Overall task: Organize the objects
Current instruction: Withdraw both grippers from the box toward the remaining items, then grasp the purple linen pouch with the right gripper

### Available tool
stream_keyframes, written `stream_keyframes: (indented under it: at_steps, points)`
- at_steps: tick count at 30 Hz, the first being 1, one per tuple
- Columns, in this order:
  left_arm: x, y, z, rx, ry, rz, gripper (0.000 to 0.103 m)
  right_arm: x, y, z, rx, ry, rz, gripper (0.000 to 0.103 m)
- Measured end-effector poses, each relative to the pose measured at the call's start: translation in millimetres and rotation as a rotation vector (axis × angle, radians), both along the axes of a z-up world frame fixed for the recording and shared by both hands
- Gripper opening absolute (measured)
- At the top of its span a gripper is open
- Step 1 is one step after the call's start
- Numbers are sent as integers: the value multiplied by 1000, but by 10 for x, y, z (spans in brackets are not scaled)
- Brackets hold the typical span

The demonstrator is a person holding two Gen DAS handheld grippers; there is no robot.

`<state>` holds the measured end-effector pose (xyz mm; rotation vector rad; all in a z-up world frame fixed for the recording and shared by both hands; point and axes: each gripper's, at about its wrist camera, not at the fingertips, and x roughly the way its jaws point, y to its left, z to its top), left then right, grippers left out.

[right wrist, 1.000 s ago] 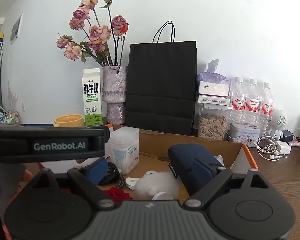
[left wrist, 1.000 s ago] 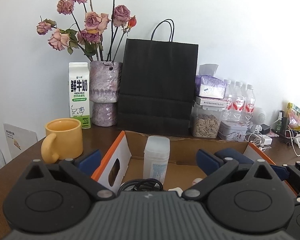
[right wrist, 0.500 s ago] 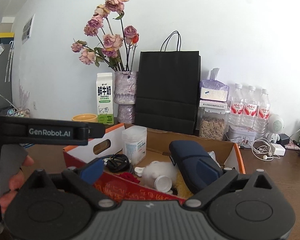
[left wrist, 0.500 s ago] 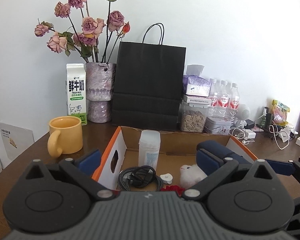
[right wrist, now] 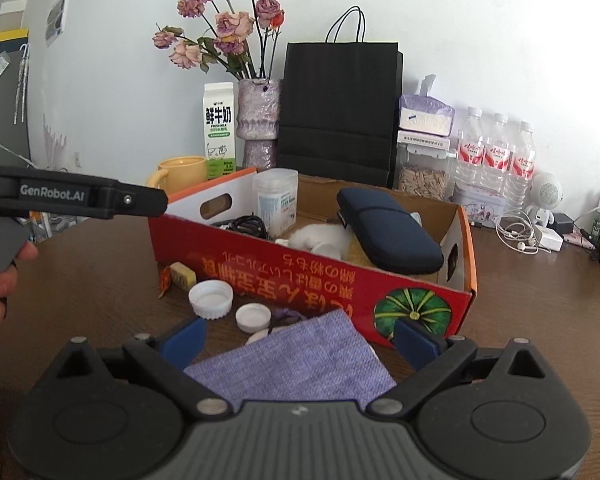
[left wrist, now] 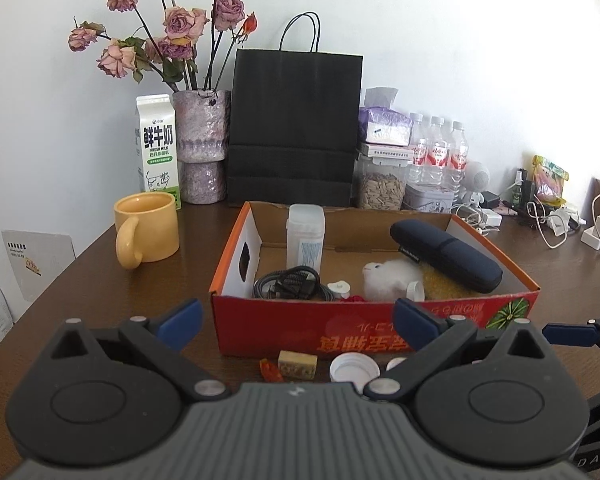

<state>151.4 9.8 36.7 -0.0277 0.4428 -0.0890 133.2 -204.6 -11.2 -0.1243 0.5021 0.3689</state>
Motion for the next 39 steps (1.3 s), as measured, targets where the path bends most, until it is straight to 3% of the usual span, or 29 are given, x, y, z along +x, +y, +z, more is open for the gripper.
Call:
stream_keyframes:
  at_steps: [11, 19, 29, 36, 39]
  points:
    - [-241, 78, -246, 1, 100, -23, 103, -6, 73, -296, -49, 112, 11, 100]
    - [-247, 106, -350, -11, 139, -14, 103, 32, 94, -365, -78, 120, -2, 99]
    - [-231, 119, -431, -20, 163, -9, 103, -52, 164, -346, -129, 74, 17, 71]
    - [-231, 125, -442, -22, 167, -6, 103, -85, 188, -340, -136, 62, 41, 57]
    - [-231, 126, -443, -22, 168, -6, 103, -93, 193, -338, -142, 56, 37, 45]
